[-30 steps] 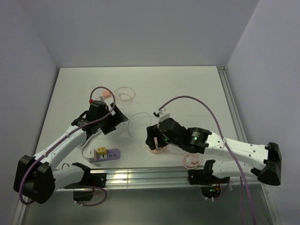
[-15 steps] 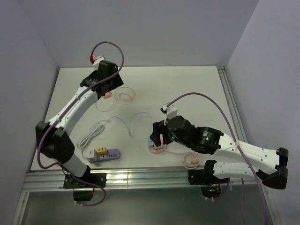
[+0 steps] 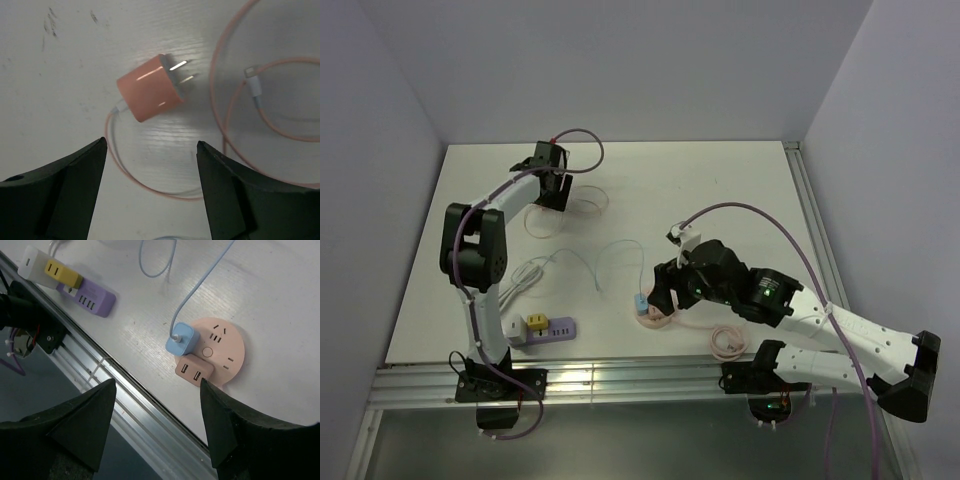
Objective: Insert the plug
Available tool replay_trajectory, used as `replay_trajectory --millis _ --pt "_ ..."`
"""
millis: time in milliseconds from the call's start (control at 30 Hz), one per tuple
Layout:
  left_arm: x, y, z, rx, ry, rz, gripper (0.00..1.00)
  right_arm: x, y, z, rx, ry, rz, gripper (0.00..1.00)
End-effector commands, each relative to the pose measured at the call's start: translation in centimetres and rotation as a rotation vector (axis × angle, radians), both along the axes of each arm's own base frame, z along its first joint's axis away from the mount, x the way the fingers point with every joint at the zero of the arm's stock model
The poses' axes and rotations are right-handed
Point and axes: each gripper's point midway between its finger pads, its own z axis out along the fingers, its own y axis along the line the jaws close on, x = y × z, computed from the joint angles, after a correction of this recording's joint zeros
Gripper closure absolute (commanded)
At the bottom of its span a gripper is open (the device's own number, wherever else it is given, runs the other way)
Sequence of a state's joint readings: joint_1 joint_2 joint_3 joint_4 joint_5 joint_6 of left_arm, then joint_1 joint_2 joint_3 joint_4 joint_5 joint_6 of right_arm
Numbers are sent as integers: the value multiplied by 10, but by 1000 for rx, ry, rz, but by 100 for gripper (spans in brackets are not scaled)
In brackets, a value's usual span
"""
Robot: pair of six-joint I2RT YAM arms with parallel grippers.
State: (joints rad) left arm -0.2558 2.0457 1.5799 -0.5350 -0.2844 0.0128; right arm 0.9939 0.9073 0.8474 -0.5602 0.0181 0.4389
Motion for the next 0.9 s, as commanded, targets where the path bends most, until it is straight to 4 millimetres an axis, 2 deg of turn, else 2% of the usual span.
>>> replay_trajectory --millis 0,100,233,267,500,667,767,800,867 --pt "33 8 37 9 -161 -159 22 -4 10 9 63 3 81 26" --pt "41 21 33 -14 -139 -214 20 -3 9 3 42 19 80 26" --pt "38 14 7 -34 -31 -320 18 -2 11 3 41 20 90 27" --pt "36 5 2 -81 -9 -362 18 -1 11 3 44 18 89 27" --pt "49 5 -9 -103 10 -419 17 3 8 1 49 29 76 27" --pt "53 15 -23 -86 59 -406 19 5 6 0 50 32 63 27" --pt "54 18 -38 -90 71 -395 25 7 5 2 52 29 56 28" --pt "53 19 -40 -97 77 -388 37 8 4 1 50 27 51 28" --pt "51 21 -48 -93 90 -373 51 9 4 1 54 27 48 28"
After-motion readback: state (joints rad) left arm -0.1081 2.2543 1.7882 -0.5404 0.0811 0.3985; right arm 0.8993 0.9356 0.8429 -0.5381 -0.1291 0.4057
